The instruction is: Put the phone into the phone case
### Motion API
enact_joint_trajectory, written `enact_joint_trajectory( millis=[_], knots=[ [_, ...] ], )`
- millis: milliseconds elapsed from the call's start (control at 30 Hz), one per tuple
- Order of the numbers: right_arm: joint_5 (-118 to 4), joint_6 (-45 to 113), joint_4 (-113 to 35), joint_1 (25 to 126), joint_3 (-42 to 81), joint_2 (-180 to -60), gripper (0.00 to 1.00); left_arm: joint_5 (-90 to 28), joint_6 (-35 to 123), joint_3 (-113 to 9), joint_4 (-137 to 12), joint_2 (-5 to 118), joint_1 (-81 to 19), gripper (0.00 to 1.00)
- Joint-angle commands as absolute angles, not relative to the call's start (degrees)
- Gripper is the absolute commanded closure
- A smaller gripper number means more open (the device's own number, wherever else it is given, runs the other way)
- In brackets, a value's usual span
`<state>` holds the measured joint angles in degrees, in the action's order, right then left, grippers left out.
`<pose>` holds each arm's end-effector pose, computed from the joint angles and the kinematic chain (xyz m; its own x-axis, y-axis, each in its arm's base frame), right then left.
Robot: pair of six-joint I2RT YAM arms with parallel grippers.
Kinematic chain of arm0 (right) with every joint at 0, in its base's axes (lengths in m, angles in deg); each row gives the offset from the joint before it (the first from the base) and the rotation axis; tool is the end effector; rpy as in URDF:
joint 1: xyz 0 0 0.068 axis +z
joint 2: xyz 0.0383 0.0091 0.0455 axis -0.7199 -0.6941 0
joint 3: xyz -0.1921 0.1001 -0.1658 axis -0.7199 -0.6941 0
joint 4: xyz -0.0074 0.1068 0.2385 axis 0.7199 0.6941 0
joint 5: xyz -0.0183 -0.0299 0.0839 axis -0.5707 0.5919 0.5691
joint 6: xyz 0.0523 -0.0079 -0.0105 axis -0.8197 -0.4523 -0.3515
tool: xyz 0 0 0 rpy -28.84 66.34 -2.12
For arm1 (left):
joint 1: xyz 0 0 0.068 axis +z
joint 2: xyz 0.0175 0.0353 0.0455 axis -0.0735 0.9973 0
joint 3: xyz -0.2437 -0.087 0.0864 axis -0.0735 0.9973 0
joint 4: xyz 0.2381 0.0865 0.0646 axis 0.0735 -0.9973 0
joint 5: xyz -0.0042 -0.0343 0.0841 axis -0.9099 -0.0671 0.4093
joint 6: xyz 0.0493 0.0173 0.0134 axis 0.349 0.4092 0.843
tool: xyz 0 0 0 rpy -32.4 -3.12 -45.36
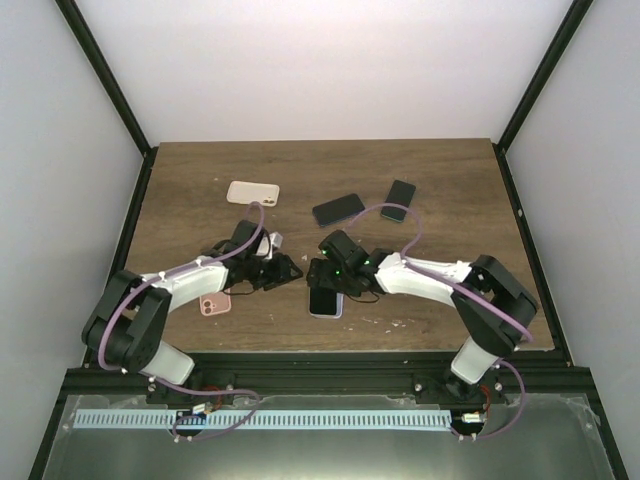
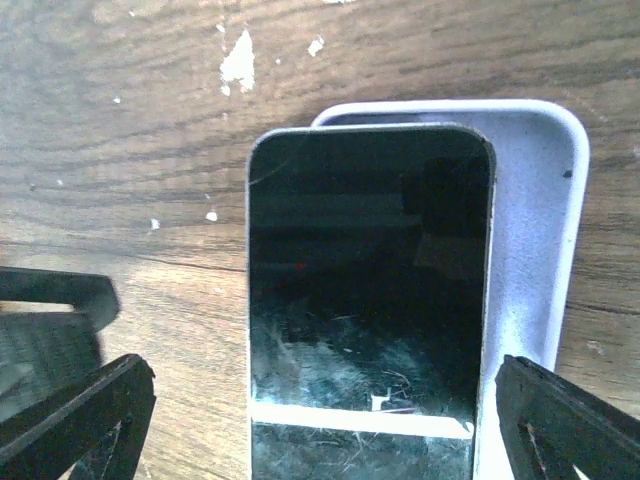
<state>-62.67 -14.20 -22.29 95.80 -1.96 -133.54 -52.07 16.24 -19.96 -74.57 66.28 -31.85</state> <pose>0.2092 0.2490 0.1711 -0.9487 0.1437 -0.2817 0.0010 0.8922 0.4516 0.2346 -0.1427 0.1589 -0.9760 -0.1083 -0.1892 0.0493 0.7358 -0.6754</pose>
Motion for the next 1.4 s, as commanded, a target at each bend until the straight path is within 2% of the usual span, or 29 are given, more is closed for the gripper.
enact_joint_trajectory(
  millis=[0, 100, 300, 400, 700, 867, 1133, 1367],
  knots=[
    [-64.60, -12.28, -21.26, 96.32, -0.87, -130.05, 0.07, -52.89, 17.67, -19.76, -72.30, 67.81, -32.35, 0.55],
    [-65.61, -10.78, -21.89, 95.96, -2.61, -128.22, 0.12, -52.86, 17.94, -20.10, -71.74, 68.76, -33.04, 0.59],
    [-63.02, -9.25, -25.99, 93.09, -8.46, -125.58, 0.35, -51.90, 17.96, -20.95, -71.53, 70.94, -35.75, 0.63],
    [-61.28, -8.97, -27.99, 91.96, -10.67, -125.23, 0.42, -50.72, 17.59, -21.17, -71.75, 72.08, -37.56, 0.65],
    [-57.53, -8.25, -33.49, 89.47, -15.81, -125.32, 0.55, -50.58, 16.50, -22.13, -70.35, 74.41, -39.09, 0.73],
    [-55.86, -7.96, -36.74, 89.11, -17.89, -125.56, 0.56, -50.82, 16.15, -22.41, -69.53, 75.13, -39.28, 0.81],
    [-54.10, -7.20, -40.17, 89.03, -19.51, -126.53, 0.66, -51.72, 16.15, -23.21, -68.08, 76.01, -39.58, 0.93],
    [-53.06, -7.19, -41.42, 89.02, -19.52, -127.43, 0.67, -53.24, 15.66, -23.44, -65.64, 77.28, -40.00, 0.98]
  ],
)
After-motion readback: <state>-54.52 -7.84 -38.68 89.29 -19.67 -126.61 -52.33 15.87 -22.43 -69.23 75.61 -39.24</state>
